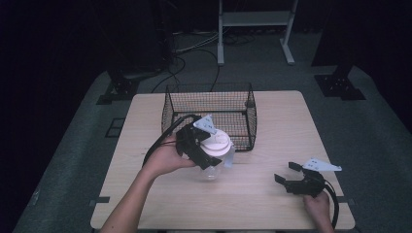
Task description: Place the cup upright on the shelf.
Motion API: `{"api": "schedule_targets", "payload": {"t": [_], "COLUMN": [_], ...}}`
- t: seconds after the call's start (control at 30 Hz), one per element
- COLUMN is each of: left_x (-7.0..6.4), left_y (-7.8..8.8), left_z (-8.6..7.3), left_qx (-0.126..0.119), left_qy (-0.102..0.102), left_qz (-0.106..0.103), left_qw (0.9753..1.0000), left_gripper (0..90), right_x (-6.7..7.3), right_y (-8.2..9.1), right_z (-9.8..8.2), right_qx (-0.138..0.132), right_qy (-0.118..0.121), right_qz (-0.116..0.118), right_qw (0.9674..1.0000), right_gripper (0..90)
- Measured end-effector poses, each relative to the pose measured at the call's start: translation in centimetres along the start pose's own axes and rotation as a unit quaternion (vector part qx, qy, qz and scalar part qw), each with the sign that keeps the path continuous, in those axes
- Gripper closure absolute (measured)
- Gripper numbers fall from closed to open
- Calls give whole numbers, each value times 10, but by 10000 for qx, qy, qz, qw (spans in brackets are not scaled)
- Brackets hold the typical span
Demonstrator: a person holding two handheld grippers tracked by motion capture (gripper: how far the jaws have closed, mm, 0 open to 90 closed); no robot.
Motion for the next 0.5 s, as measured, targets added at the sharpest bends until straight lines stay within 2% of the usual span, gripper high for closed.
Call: {"api": "schedule_targets", "payload": {"t": [0.23, 0.5], "left_x": [2, 11], "left_y": [16, 27], "left_z": [15, 23], "left_qx": [36, -14], "left_qy": [-101, 1], "left_qz": [44, 24], "left_qw": [9999, 10000], "left_gripper": [58, 58], "right_x": [-1, -1], "right_y": [0, 0], "right_z": [0, 0], "right_qx": [-31, -30], "right_qy": [33, 16], "right_qz": [-21, -20], "right_qw": [10000, 10000], "right_gripper": [129, 129]}}
Point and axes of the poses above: each handheld gripper's, and its own axes: y roughly backward along the jaws, z roughly out of its top, x roughly to its left, the point moved 8 cm from there along -y, roughly forward along the jaws, and after that the axes turned 3 degrees about -z, right-handed, at the moved point
